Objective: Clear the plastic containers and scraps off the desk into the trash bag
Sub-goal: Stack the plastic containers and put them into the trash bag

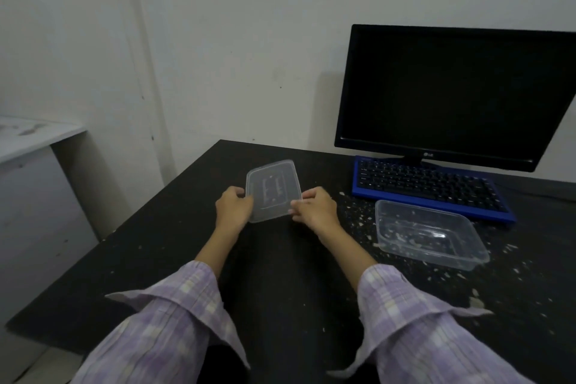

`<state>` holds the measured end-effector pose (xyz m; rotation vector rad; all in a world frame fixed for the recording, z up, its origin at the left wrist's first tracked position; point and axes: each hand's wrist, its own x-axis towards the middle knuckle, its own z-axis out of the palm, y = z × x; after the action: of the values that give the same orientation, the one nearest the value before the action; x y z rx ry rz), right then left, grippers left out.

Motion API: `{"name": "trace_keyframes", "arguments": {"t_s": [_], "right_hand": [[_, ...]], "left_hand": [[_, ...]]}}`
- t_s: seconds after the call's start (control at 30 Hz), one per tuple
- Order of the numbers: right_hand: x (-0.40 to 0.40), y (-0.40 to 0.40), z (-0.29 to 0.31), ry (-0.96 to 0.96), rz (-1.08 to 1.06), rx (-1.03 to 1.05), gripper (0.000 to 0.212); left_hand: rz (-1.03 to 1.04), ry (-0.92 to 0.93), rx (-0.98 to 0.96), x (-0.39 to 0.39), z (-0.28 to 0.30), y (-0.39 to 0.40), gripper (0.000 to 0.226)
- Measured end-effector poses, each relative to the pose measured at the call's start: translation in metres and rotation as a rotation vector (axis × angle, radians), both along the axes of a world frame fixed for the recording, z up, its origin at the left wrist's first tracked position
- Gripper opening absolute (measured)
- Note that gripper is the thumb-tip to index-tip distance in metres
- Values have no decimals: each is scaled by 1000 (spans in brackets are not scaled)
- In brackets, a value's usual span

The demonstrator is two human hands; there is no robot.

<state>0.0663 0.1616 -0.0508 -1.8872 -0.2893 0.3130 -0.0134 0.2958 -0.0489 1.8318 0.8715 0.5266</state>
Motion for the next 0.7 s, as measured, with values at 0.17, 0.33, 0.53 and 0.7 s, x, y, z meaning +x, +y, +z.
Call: {"name": "trace_keyframes", "arguments": {"t_s": [0.17,0.33,0.53,0.7], "right_hand": [[3,-43,24,-229,-44,93,17],[2,-101,50,-665,-22,-46,26],[3,-173,54,-946,-33,-162,24],[-2,-214,47,-946,-85,-164,29]], "left_hand": [[-51,-117,-123,12,10,-22,31],[-120,-356,-361,27,43,-51,37],[-280,-459,-604,32,75,-100,40],[-359,-438,-655,35,74,-135,22]]}}
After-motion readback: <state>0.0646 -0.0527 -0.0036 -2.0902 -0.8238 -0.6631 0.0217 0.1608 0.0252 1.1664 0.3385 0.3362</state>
